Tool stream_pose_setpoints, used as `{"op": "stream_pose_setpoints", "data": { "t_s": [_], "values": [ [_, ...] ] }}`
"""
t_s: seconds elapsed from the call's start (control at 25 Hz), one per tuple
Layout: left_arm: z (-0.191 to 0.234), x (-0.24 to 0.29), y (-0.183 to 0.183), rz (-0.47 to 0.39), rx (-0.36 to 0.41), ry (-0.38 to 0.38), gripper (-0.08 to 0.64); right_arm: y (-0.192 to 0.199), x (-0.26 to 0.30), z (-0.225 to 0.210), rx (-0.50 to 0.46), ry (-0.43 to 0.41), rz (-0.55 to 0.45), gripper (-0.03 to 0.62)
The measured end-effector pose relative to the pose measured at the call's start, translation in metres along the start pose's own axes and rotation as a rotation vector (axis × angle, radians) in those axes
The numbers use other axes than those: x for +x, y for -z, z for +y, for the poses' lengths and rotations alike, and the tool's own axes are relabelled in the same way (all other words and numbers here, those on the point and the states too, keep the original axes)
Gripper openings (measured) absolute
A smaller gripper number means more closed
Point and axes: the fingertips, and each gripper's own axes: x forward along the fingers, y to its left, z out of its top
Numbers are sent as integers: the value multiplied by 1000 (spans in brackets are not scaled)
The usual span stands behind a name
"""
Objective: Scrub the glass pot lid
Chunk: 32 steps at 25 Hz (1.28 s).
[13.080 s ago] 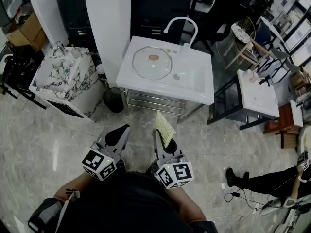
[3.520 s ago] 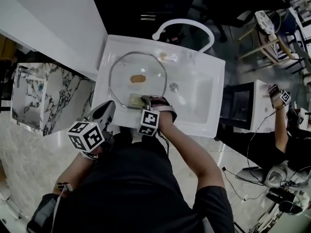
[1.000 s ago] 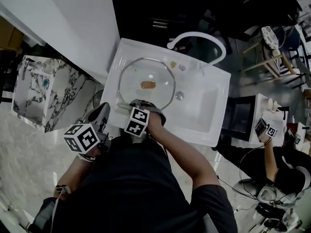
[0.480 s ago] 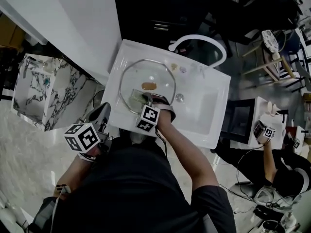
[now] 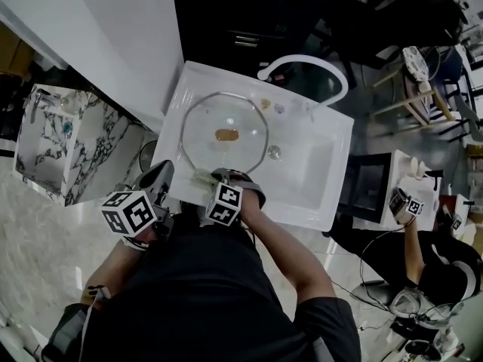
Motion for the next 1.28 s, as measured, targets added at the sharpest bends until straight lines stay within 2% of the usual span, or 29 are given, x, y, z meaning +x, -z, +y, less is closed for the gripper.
{"op": "stream_pose_setpoints", "data": {
  "t_s": [0.12, 0.28, 0.48, 0.6, 0.68, 0.88, 1.04, 1.16, 1.28],
  "values": [
    [-9, 8, -5, -1, 20, 26, 0, -2, -13, -4, 126, -18, -60, 66],
    [-25, 16, -11, -4, 46, 63, 0, -17, -59, -36, 344, 38, -239, 66],
    [-44, 25, -27, -29, 88, 92, 0, -26, -154, -97, 632, 171, -516, 66],
    [-54, 27, -56, -87, 130, 98, 0, -26, -219, -132, 764, 269, -698, 66],
    [-66, 25, -83, -145, 186, 99, 0, -26, -262, -150, 817, 334, -806, 66],
    [-113, 12, -140, -308, 424, 111, 0, -29, -349, -169, 828, 470, -1001, 66],
    [-137, 4, -156, -387, 592, 102, 0, -41, -392, -164, 784, 541, -1117, 66],
    [-145, 0, -155, -403, 623, 117, 0, -52, -399, -155, 714, 591, -1163, 66],
    [-151, -2, -148, -405, 619, 148, 0, -56, -387, -148, 693, 602, -1165, 66]
  ]
}}
